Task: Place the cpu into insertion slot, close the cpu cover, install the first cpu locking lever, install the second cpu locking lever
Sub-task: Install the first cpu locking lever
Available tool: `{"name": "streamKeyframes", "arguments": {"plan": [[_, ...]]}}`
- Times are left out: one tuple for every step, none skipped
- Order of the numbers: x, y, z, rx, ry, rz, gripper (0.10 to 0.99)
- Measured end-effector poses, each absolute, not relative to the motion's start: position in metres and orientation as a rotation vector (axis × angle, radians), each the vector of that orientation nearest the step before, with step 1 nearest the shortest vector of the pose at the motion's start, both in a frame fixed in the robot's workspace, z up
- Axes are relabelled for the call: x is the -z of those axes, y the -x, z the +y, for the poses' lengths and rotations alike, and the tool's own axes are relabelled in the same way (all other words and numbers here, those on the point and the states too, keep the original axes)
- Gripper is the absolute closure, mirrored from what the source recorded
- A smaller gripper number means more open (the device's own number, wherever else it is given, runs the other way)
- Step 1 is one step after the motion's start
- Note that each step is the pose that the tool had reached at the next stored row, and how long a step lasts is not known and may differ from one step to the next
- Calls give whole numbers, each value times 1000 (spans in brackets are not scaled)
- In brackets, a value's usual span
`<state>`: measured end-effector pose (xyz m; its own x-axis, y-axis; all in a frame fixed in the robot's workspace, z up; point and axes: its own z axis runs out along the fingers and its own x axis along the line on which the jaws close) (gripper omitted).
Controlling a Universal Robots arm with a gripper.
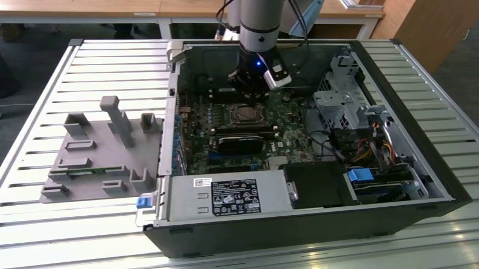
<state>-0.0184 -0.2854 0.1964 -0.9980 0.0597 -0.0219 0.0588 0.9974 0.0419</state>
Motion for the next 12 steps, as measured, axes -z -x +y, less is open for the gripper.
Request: {"name": "streamKeyframes", "arguments": {"plan": [[-197, 18, -285, -65, -92, 3116, 980], [-198, 18, -285, -66, -92, 3116, 980], [-200, 18, -285, -66, -93, 3116, 980], [-203, 18, -285, -65, -93, 3116, 980], [-205, 18, -285, -65, -93, 3116, 980], [-208, 18, -285, -65, -93, 3116, 980], [-211, 18, -285, -65, -93, 3116, 980], [-214, 18, -285, -65, -93, 3116, 980], [-216, 18, -285, -65, -92, 3116, 980], [-217, 18, -285, -64, -93, 3116, 980], [-217, 18, -285, -65, -92, 3116, 980], [-217, 18, -286, -65, -92, 3116, 980]]}}
